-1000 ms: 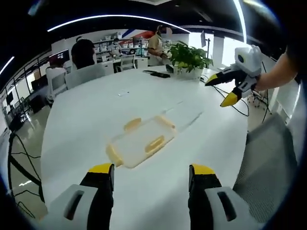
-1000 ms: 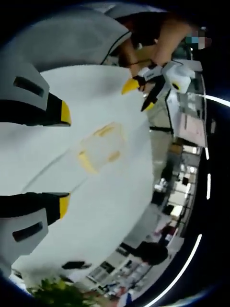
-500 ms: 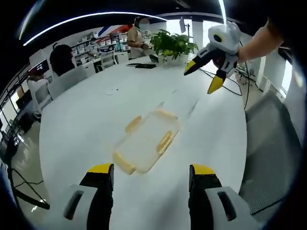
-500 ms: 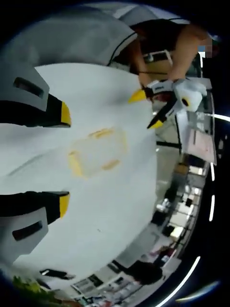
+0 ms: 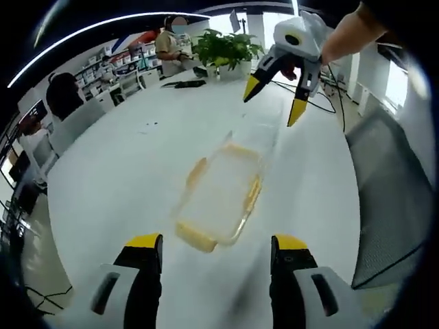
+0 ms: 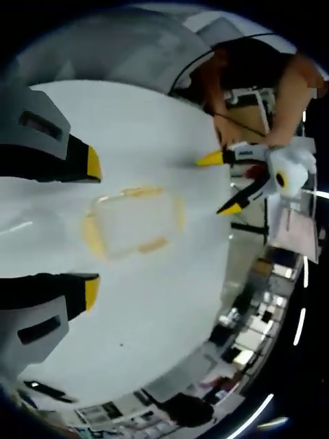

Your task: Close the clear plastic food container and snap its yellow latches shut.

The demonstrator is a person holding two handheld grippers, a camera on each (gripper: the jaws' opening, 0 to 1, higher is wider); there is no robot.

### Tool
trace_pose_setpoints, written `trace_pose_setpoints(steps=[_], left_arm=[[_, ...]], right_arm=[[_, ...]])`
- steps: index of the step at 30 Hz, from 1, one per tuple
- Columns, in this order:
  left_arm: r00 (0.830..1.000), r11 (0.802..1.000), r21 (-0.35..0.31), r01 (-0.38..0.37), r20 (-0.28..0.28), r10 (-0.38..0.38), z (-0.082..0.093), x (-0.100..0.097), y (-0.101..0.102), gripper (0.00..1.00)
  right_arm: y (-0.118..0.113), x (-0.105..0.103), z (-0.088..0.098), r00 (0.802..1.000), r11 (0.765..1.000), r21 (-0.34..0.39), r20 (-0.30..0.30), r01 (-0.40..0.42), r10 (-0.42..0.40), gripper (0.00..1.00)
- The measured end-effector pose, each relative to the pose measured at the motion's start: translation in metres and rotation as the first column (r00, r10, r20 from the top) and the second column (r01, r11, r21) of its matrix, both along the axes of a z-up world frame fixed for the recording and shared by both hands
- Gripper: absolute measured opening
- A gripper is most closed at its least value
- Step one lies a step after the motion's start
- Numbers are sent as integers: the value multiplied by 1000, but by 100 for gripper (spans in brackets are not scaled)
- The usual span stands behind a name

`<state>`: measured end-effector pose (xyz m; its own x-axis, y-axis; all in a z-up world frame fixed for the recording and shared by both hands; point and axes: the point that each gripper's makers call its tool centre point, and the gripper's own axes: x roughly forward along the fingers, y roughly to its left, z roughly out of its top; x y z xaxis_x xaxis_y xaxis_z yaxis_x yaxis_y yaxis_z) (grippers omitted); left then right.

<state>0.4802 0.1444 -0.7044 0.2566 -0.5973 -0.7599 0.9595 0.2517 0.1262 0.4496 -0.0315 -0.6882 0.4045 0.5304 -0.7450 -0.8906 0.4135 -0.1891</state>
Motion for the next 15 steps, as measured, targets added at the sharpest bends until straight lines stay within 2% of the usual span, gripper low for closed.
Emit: trace_pose_setpoints(steps=[4,7,10,15], left_arm=[[998,999,-2,37,-56,-37,-5,-1,-4,61],[995,995,46,87,-49,-84,-11,0,-2,61],[994,993,55,105,-47,-103,-14,3,-3,61],[990,987,79,138,-49,-135,-19,11,-1,61]], right_arm=[[4,7,-2,1000,1000,2,-11,-14,14,49],[8,10,-6,999,999,-10,-22,-44,44,49],[11,9,-15,995,996,-26,-65,-80,78,48],[10,8,-29,986,985,-84,-88,-151,143,48]])
